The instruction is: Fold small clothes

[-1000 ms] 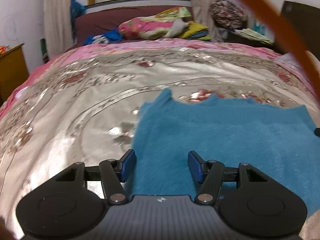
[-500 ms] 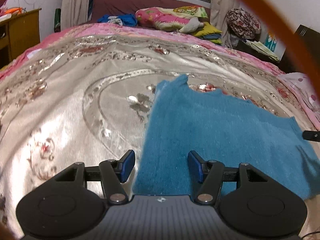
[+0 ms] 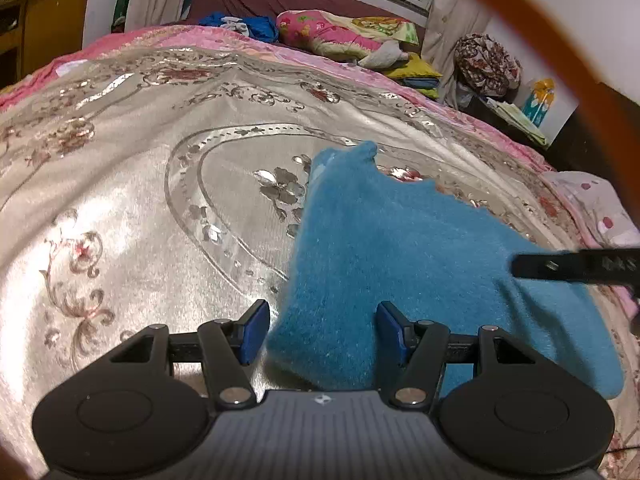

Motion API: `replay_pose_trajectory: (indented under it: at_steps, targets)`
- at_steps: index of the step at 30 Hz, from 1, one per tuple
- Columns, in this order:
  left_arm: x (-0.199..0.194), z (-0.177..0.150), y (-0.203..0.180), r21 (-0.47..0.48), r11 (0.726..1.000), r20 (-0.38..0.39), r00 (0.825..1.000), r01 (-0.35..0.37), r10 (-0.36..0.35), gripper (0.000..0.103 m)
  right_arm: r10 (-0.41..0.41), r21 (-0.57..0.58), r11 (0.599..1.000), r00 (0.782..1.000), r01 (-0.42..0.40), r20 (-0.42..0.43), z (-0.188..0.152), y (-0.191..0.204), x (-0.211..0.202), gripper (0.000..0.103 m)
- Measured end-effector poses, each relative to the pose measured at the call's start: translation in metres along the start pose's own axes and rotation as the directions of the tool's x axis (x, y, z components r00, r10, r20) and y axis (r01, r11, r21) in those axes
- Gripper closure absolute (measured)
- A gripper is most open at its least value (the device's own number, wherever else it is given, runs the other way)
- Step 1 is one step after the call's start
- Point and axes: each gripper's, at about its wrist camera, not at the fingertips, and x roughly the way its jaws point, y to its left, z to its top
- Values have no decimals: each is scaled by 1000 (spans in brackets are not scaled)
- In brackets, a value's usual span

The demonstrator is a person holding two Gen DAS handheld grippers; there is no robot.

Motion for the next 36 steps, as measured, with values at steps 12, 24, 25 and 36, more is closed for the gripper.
replay_pose_trajectory:
  at_steps: [12,24,25,36]
  targets:
    - [0,-9,12,-41,998,12,998,57,-57,39,49,-34,998,995,-52,-86,39,80,59,71]
    - [-6,-17,15,-36,997,25,997,75,-74,38,-16,-51,999,991,9,-133,67,117,108,62]
    - [-6,-17,15,-35,997,25,997,76,-75,38,-23,-61,998,990,15,-138,68,120,111,62]
    - [-6,-20,14,-19,997,30,996,79,-79,37,-127,-193,977,973,90,-194,71,151,143,47]
